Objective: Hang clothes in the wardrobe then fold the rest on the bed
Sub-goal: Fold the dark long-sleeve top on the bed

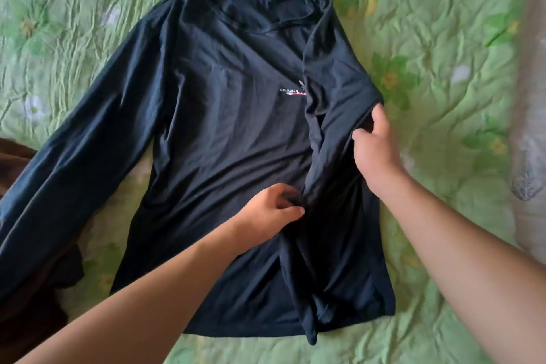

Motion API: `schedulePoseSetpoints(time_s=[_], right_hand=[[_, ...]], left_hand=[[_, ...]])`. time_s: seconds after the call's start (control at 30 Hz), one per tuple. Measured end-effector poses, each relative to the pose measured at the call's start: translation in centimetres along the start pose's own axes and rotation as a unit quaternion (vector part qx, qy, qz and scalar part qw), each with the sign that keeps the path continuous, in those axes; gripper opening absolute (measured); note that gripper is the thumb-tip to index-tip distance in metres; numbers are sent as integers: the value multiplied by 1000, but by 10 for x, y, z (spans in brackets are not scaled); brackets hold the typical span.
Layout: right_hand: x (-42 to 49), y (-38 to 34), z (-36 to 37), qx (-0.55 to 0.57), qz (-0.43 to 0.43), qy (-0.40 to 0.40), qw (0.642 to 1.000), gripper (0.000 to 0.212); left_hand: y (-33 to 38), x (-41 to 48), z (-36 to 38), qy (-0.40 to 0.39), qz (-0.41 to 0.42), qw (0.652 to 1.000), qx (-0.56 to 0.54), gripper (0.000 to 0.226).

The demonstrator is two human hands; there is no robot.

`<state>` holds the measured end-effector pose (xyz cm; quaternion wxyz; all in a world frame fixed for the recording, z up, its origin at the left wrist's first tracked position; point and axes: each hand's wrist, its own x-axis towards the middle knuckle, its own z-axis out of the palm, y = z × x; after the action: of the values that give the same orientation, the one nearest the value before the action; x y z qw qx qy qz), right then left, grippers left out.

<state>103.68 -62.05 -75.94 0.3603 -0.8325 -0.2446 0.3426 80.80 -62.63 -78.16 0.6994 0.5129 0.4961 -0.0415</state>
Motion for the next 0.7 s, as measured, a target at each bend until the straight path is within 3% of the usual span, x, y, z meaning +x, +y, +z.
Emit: schedulePoseSetpoints(time_s=[0.07,0.13,0.23,0.3,0.4,0.43,0.5,0.57,0.6,0.63,0.7], right_hand=[[-7,-7,-2,208,111,-66,970,45],[-26,-4,-3,257,194,-149,935,21],[-59,20,-2,150,220,-172,948,0],[-78,34,1,60,210,-146,965,10],[-112,48,3,-4,241,-163,957,20],[-125,50,3,1,251,-186,950,22],[-149,54,5,41,255,-239,936,24],[-167,54,6,144,267,-265,915,17],[-174,56,6,176,271,-267,908,19],[-181,59,5,180,273,-270,905,21],[-193,67,6,107,261,-288,915,12]], left_hand=[[-3,-7,-1,-34,-21,999,27,22],[-6,-15,2,-42,-38,996,64,17],[-11,-26,16,-9,-61,998,35,34],[-16,-32,25,16,-57,996,70,53],[-26,-39,39,70,-13,989,127,40],[-30,-41,43,85,-17,992,90,34],[-33,-47,50,75,-70,989,-103,29],[-37,-54,53,32,-123,947,-294,29],[-41,-58,54,33,-130,938,-319,28],[-45,-62,54,57,-121,953,-272,25],[-56,-71,51,144,-50,987,-47,27]])
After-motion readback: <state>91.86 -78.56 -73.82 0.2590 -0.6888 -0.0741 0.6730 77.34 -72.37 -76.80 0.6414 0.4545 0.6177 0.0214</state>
